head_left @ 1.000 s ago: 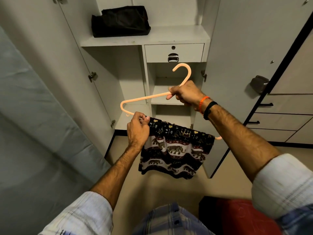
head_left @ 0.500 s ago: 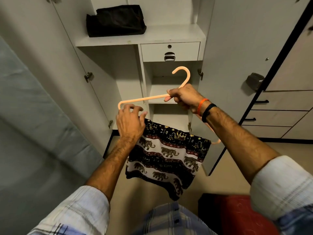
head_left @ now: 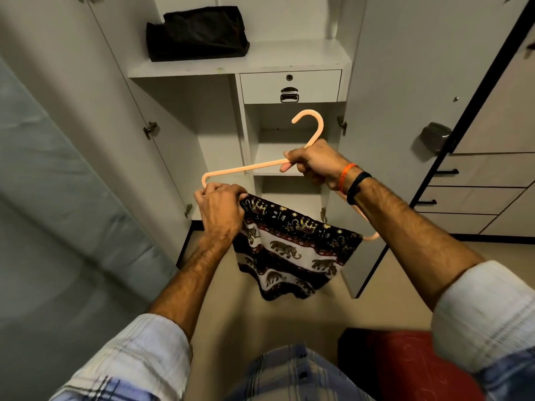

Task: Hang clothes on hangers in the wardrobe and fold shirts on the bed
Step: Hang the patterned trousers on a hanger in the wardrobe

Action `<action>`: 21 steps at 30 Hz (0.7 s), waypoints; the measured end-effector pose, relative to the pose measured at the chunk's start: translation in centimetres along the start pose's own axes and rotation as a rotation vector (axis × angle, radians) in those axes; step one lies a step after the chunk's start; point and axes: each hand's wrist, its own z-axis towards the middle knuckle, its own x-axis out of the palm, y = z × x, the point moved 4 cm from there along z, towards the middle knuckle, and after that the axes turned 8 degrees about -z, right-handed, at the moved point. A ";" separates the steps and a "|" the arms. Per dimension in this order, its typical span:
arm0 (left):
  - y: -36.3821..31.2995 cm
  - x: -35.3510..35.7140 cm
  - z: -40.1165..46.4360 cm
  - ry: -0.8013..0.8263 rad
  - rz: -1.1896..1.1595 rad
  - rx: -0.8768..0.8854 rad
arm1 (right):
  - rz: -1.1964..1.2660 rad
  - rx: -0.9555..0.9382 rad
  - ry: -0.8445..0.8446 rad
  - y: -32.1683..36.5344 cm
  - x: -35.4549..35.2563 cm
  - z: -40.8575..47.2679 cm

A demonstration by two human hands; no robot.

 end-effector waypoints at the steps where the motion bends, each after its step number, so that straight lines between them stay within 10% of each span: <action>1: -0.4 0.1 0.1 0.020 0.023 0.036 | 0.004 0.000 0.000 0.0 -0.1 0.0; 9: -5.1 3.4 -1.1 0.587 -0.090 0.272 | -0.022 -0.021 -0.003 0.8 0.4 0.3; 21: -9.5 6.4 -1.7 0.587 -0.203 0.272 | -0.048 -0.034 0.001 1.3 0.6 0.5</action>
